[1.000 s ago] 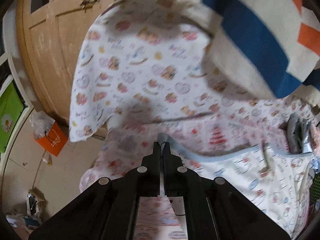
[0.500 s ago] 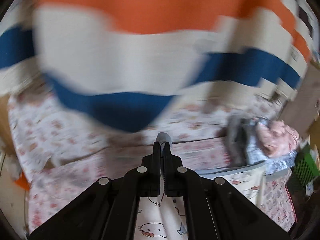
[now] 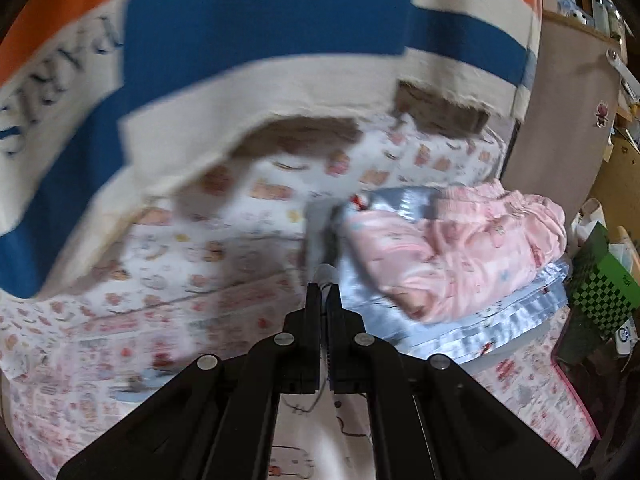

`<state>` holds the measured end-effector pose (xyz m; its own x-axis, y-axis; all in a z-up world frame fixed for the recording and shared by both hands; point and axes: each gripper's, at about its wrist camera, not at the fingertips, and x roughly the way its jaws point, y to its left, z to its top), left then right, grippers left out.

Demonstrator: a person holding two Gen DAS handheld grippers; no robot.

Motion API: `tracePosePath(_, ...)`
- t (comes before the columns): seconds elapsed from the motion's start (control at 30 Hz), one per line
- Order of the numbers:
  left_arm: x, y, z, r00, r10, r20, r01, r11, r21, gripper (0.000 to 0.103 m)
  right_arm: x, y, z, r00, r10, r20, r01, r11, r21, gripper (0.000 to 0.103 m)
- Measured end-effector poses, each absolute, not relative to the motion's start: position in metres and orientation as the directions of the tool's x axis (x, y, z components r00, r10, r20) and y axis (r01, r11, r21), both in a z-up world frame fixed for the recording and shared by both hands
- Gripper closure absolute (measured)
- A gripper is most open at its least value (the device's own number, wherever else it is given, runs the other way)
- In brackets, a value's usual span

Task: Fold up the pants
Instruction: 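Raise the pants with the right gripper while the left gripper carries the waistband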

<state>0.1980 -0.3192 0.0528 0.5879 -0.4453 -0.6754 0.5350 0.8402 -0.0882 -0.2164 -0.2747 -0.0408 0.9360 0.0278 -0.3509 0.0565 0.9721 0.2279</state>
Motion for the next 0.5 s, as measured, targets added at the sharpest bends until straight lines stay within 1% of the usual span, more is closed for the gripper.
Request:
tracePosePath(0.17,0.193,-0.347,0.043,0.534,-0.492,-0.687,0.567,0.811,-0.141,0.101,-0.214,-0.288,-0.055,0.920,0.013,-0.392,0.088,0.967,0.239,0.095)
tracePosePath(0.27,0.192,-0.356,0.038,0.539,-0.485,-0.689,0.581,0.806,-0.113,0.101,-0.211,-0.291,-0.063,0.908,0.006,-0.419,0.098,0.969,0.228,0.095)
tracePosePath(0.3,0.192,-0.358,0.037,0.539,-0.483,-0.691,0.588,0.803,-0.102,0.101,-0.210,-0.292,-0.064,0.905,-0.001,-0.426,0.105,0.970,0.221,0.092)
tracePosePath(0.37,0.191,-0.358,0.036,0.543,-0.480,-0.689,0.587,0.804,-0.098,0.090,-0.209,-0.297,-0.063,0.902,-0.015,-0.431,0.121,0.968,0.219,0.079)
tracePosePath(0.4,0.191,-0.355,0.037,0.541,-0.490,-0.684,0.583,0.804,-0.115,0.072,-0.210,-0.301,-0.061,0.903,-0.023,-0.429,0.131,0.966,0.224,0.064)
tracePosePath(0.43,0.191,-0.350,0.039,0.548,-0.493,-0.675,0.572,0.811,-0.127,0.051,-0.211,-0.304,-0.059,0.905,-0.034,-0.423,0.144,0.962,0.231,0.045)
tracePosePath(0.47,0.192,-0.344,0.041,0.560,-0.491,-0.667,0.556,0.820,-0.135,0.042,-0.214,-0.310,-0.057,0.910,-0.049,-0.412,0.162,0.957,0.243,0.039)
tracePosePath(0.5,0.192,-0.335,0.044,0.576,-0.493,-0.652,0.542,0.827,-0.147,0.032,-0.216,-0.313,-0.055,0.912,-0.056,-0.406,0.171,0.953,0.251,0.034)
